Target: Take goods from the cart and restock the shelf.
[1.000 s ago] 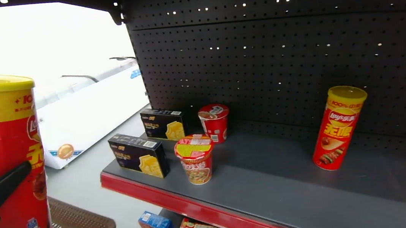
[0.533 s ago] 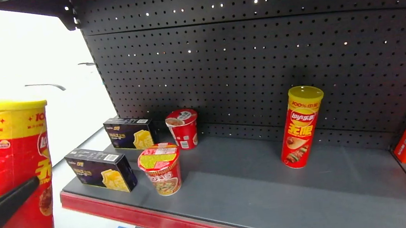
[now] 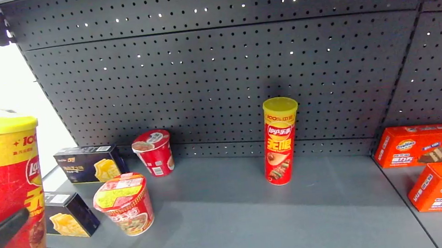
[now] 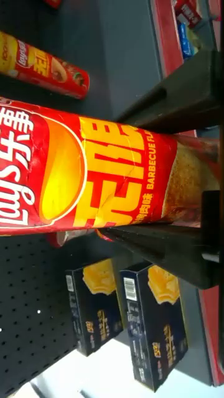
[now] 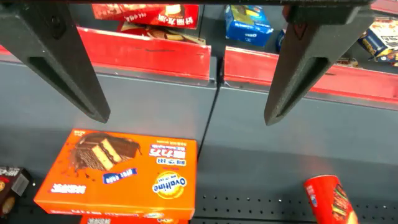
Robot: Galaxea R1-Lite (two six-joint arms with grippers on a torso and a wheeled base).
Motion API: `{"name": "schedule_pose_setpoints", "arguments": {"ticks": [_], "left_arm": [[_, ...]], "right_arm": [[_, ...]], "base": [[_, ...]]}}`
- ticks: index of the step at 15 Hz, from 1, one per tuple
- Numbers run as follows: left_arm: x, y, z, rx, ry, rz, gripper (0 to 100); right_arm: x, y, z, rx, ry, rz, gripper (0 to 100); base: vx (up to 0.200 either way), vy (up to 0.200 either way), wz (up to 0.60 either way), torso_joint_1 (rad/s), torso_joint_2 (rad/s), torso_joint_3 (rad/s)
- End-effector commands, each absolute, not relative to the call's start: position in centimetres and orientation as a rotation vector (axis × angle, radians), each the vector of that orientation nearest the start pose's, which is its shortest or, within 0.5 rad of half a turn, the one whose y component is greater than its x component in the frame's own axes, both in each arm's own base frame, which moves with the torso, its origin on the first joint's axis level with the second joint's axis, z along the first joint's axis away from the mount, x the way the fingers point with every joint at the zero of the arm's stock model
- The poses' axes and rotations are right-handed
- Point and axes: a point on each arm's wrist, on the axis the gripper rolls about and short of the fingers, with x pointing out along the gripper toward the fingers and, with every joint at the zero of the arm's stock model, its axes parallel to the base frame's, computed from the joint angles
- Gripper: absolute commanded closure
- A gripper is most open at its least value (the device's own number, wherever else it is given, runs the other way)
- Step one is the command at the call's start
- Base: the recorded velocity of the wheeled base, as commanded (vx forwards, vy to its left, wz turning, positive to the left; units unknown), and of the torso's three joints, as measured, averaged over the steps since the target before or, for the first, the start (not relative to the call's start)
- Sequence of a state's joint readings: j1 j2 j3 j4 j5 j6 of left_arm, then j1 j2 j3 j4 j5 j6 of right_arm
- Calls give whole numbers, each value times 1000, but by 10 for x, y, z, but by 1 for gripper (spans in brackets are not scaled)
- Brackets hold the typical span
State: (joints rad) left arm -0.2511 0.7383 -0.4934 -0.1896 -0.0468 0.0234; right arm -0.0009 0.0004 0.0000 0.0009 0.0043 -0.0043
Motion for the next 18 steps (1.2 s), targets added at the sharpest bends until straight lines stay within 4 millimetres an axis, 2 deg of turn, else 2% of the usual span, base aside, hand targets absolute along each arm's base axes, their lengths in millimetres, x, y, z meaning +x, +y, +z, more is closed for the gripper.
{"name": "schedule_pose_setpoints", "arguments": {"ticks": [1, 9, 12, 13, 18], "left_arm": [[64, -18, 234, 32, 23, -301, 100], [68, -19, 231, 85, 78, -321, 100], [65, -19, 229, 95, 128, -323, 100], [59, -17, 229, 97, 138, -329, 100], [59, -17, 228, 95, 132, -329, 100]], "right_arm": [[-23, 0, 75, -5, 2, 5, 0], [-23, 0, 75, -5, 2, 5, 0], [-23, 0, 75, -5, 2, 5, 0], [-23, 0, 75, -5, 2, 5, 0], [-23, 0, 75, -5, 2, 5, 0]], "base": [[0, 0, 0, 0, 0, 0], [0, 0, 0, 0, 0, 0], [-200, 0, 0, 4, 2, 1], [0, 0, 0, 0, 0, 0], [0, 0, 0, 0, 0, 0]]}}
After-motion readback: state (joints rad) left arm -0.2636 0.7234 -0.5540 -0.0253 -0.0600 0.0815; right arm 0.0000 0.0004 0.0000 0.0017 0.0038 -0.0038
